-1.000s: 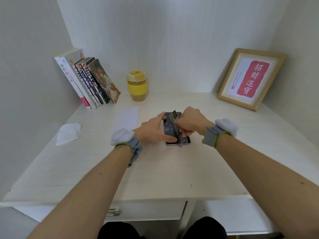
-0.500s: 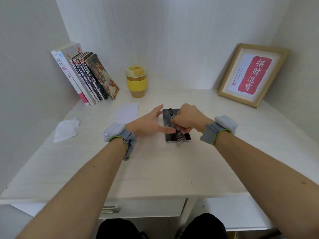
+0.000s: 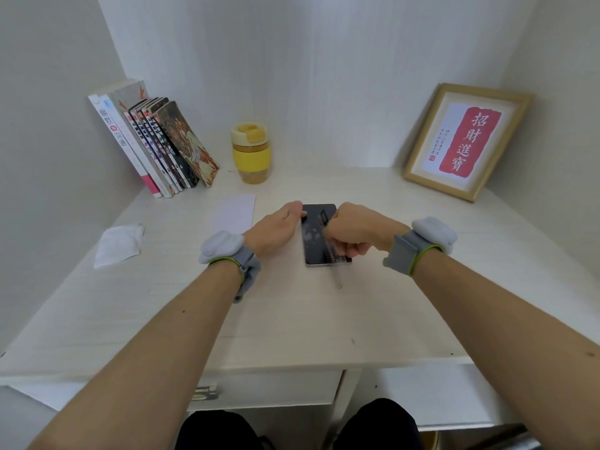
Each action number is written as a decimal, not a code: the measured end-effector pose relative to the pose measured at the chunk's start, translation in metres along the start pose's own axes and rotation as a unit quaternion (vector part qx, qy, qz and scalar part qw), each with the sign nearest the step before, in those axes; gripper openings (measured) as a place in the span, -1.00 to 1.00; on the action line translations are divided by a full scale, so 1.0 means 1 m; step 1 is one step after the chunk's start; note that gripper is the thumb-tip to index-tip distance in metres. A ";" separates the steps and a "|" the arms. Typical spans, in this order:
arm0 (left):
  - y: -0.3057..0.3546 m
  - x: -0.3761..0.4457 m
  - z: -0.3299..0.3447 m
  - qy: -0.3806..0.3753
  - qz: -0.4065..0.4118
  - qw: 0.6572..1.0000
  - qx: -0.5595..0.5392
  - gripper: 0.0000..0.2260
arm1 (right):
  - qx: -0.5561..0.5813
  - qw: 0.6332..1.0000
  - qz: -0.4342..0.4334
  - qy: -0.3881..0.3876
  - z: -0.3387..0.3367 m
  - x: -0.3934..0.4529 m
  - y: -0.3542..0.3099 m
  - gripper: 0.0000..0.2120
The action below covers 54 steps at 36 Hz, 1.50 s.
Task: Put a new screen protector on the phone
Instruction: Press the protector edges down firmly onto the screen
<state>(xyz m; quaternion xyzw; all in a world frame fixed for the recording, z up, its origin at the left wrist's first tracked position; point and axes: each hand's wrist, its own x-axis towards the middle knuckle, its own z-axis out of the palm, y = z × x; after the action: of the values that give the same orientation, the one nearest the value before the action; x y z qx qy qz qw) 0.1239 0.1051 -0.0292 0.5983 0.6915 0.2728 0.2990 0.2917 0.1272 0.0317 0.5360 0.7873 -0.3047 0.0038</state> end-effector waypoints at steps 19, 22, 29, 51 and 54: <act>0.010 0.001 -0.003 -0.035 -0.046 0.996 0.065 -0.17 | 0.075 0.996 0.015 -0.053 0.001 -0.006 -0.001 -0.80; 0.010 0.002 -0.004 -0.033 -0.050 0.996 0.064 -0.17 | 0.075 0.995 0.017 -0.058 0.002 -0.007 -0.002 -0.80; 0.013 0.002 -0.003 -0.036 -0.038 0.997 0.051 -0.28 | 0.092 0.992 0.014 -0.084 0.009 -0.005 -0.008 -0.83; 0.013 -0.025 0.006 -0.021 0.006 0.981 0.194 -0.19 | 0.006 1.000 -0.009 0.000 -0.035 -0.005 0.027 -0.44; 0.013 -0.026 0.008 -0.017 0.007 0.979 0.204 -0.18 | -0.096 0.994 -0.045 0.000 -0.025 -0.007 0.028 -0.57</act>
<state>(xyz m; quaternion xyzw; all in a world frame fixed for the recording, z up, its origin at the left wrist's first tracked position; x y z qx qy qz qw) 0.1412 0.0818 -0.0224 0.6563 0.7230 0.1179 0.1806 0.3263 0.1399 0.0412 0.4969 0.8365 -0.2272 0.0411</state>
